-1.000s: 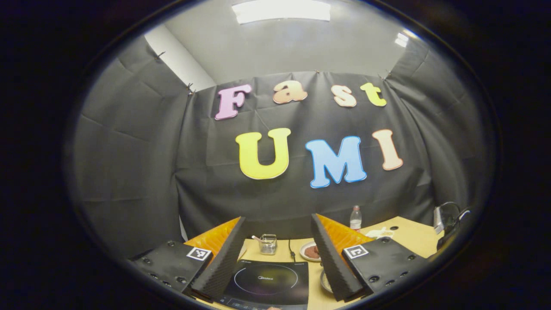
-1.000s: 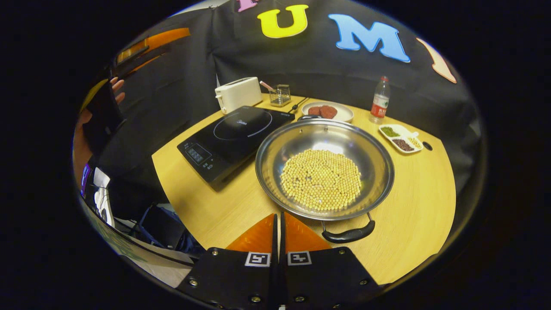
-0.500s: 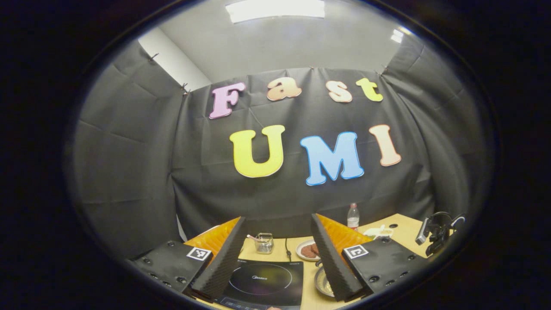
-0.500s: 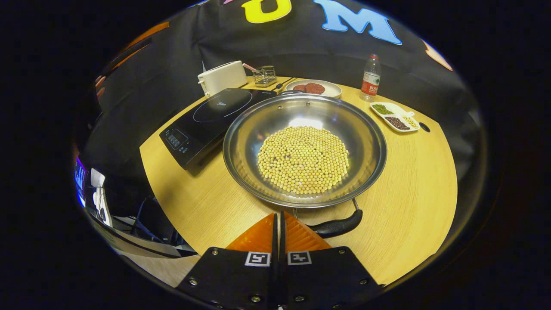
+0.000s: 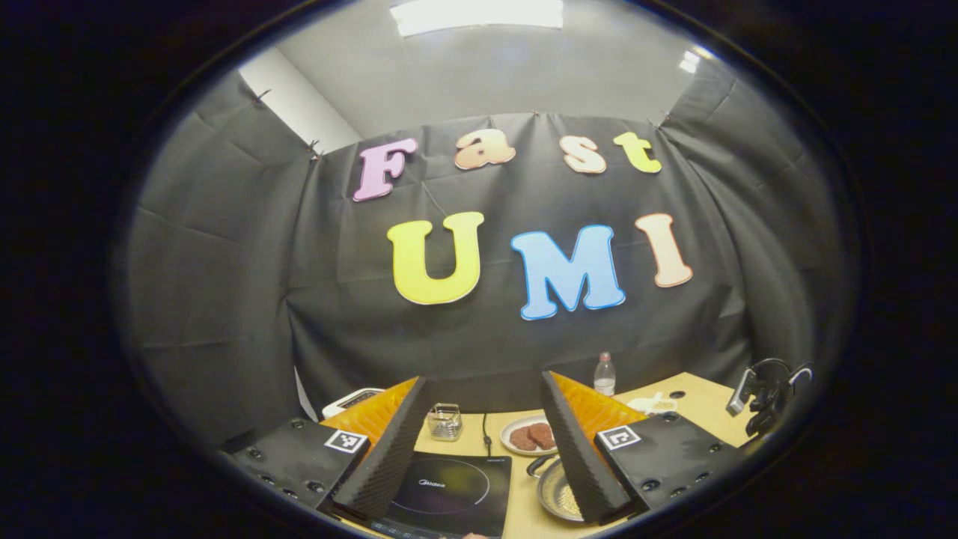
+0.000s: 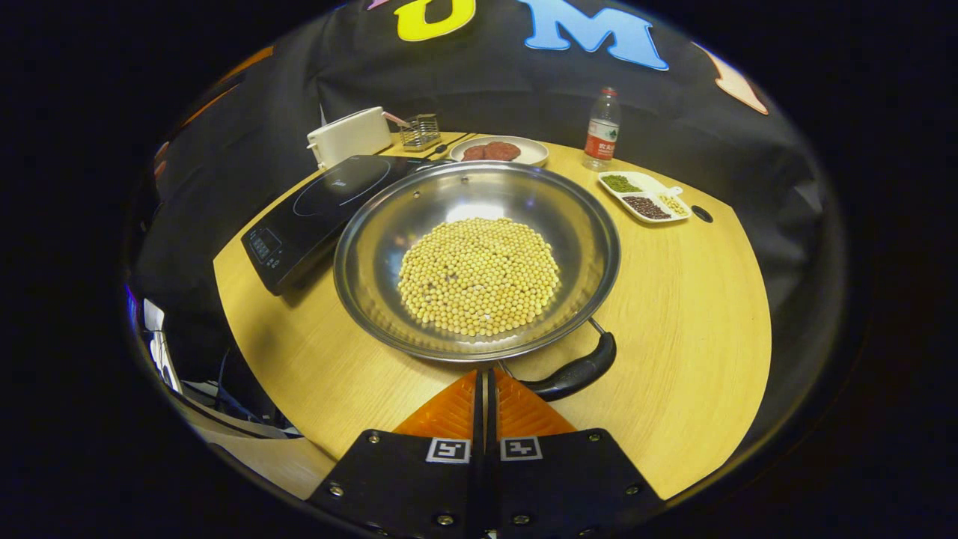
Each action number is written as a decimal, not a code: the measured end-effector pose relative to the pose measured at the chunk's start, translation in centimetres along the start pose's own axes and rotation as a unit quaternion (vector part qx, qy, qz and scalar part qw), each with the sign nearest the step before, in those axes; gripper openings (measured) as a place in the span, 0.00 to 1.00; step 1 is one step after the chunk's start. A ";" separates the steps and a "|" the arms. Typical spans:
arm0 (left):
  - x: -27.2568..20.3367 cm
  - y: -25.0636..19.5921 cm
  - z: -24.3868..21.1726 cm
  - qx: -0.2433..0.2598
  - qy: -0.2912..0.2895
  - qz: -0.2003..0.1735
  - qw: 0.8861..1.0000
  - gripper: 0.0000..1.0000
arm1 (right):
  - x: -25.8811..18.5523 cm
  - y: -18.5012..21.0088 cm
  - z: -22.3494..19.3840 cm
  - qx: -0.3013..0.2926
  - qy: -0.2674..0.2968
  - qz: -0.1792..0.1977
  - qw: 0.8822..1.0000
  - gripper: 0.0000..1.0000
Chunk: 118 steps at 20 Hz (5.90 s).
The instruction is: First push the handle of the pot to place it horizontally, then grasp the pot with both hands and set it on the induction cooktop.
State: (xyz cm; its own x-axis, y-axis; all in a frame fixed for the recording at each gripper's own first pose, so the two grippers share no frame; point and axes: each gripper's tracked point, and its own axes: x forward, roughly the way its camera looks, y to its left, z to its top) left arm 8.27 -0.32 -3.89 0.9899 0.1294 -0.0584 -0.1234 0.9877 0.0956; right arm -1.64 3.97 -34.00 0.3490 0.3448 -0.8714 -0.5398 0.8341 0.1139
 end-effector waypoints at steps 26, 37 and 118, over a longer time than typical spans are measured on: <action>2.3 -3.7 -4.6 0.003 0.043 0.005 0.999 0.96 | 0.4 -12.1 4.7 0.055 -0.098 -0.110 0.988 0.20; 5.8 -5.2 -11.6 -0.028 0.109 -0.036 0.993 0.96 | -1.7 -13.4 7.5 0.143 -0.187 -0.140 0.962 1.00; 12.3 9.2 -26.2 -0.061 0.316 -0.114 0.940 0.61 | 3.0 4.3 17.1 0.235 -0.140 -0.145 0.951 0.43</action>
State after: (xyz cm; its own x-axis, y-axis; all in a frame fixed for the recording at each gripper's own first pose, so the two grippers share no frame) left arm 17.51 12.67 -29.81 0.7573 -0.0999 -0.6454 0.0424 0.9937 -0.1041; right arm 10.20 15.93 -27.97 0.6570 0.1178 -0.7446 -0.0111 0.9891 0.1466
